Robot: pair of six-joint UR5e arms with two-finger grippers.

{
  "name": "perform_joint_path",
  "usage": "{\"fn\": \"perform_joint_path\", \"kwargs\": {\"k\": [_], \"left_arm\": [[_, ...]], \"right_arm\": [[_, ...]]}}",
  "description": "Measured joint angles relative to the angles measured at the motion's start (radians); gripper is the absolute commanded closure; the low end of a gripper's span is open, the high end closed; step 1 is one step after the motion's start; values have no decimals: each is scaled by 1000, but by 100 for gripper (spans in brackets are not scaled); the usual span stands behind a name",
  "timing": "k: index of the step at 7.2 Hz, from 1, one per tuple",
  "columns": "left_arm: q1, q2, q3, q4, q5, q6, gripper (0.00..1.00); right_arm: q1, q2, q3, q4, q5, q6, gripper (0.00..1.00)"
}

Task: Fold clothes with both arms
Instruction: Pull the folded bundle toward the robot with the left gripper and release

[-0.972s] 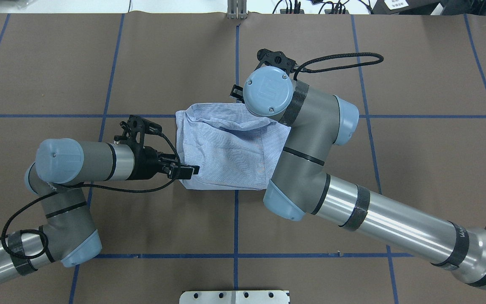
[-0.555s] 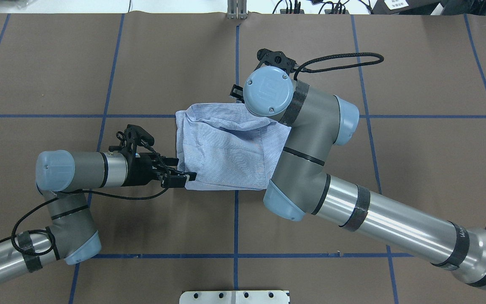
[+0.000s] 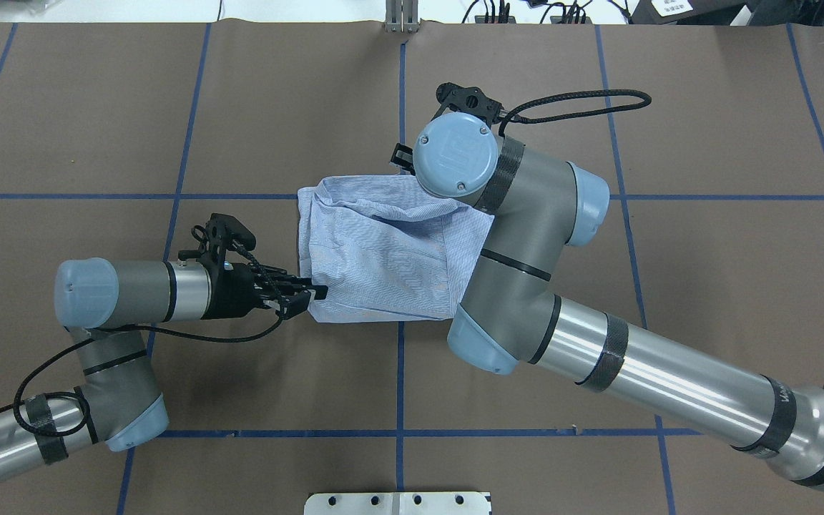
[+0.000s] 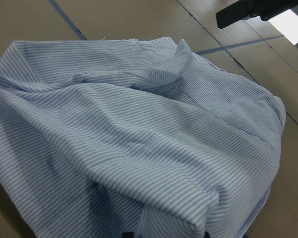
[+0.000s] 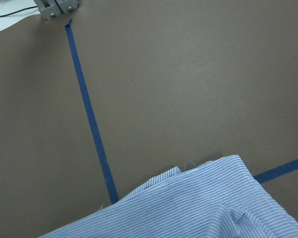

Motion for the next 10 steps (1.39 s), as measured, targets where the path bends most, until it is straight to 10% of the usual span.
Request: {"fn": "perform_joint_path", "kwargs": {"k": [6,7,10], "left_arm": [[9,144,-65,34,-62,-9,100],[9,153,-74,44,-68,-18,1],[-17,162,-175,164,-126,-50,0]], "right_arm": [[0,-11,0,5,-1,0,0],[0,-12,0,5,-3,0,0],[0,-14,1,5,-5,0,0]]}}
